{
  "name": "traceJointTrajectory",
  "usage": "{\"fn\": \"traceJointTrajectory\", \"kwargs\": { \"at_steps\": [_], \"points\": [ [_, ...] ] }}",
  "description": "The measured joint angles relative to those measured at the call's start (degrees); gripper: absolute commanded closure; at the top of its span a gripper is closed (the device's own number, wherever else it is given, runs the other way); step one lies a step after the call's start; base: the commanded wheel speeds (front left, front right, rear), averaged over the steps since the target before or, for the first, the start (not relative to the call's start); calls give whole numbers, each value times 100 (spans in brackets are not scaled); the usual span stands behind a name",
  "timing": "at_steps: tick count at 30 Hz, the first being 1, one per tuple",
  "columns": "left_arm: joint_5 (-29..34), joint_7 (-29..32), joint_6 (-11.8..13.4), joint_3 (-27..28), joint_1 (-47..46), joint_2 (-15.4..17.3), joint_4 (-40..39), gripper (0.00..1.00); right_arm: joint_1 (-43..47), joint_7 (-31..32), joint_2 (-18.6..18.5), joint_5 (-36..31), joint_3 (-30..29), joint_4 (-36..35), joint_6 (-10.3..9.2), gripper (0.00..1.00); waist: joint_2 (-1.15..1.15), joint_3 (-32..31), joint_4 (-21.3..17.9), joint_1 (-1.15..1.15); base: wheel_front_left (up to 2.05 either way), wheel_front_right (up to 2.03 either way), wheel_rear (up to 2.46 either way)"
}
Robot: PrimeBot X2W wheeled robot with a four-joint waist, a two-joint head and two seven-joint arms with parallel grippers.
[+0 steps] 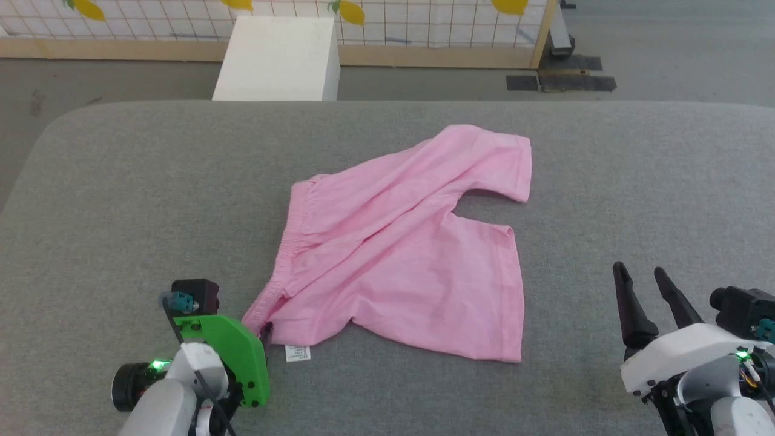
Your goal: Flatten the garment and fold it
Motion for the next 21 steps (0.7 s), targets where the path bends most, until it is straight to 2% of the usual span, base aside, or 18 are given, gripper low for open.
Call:
{"fn": "traceJointTrajectory", "kwargs": {
  "at_steps": [5,6,7,8,11,17,21],
  "points": [
    [-94,233,-3,-19,-239,19,410,0,-48,87,-1,-11,170,-76,0,0,0,215,-116,0,0,0,0],
    [-142,237,-7,-4,-254,18,427,24,-48,119,0,-25,199,-94,0,0,0,243,-136,0,0,0,0],
    [-189,232,-25,10,-269,19,446,94,-47,176,1,-93,246,-133,0,0,0,276,-160,0,0,0,0],
    [-231,207,-40,26,-270,15,461,100,-42,254,-1,-142,305,-179,0,0,0,306,-180,0,0,0,0],
    [-291,26,-112,92,-267,-9,434,100,28,724,-3,-283,522,-332,0,0,0,368,-209,0,0,0,0],
    [-517,-497,-181,210,-83,-213,164,100,333,2157,-3,-421,1145,-631,0,0,0,385,-134,0,0,0,0],
    [-543,-660,-180,210,86,-288,-125,100,319,2711,7,-547,1422,-661,0,0,0,410,-63,0,0,0,0]
  ]
}}
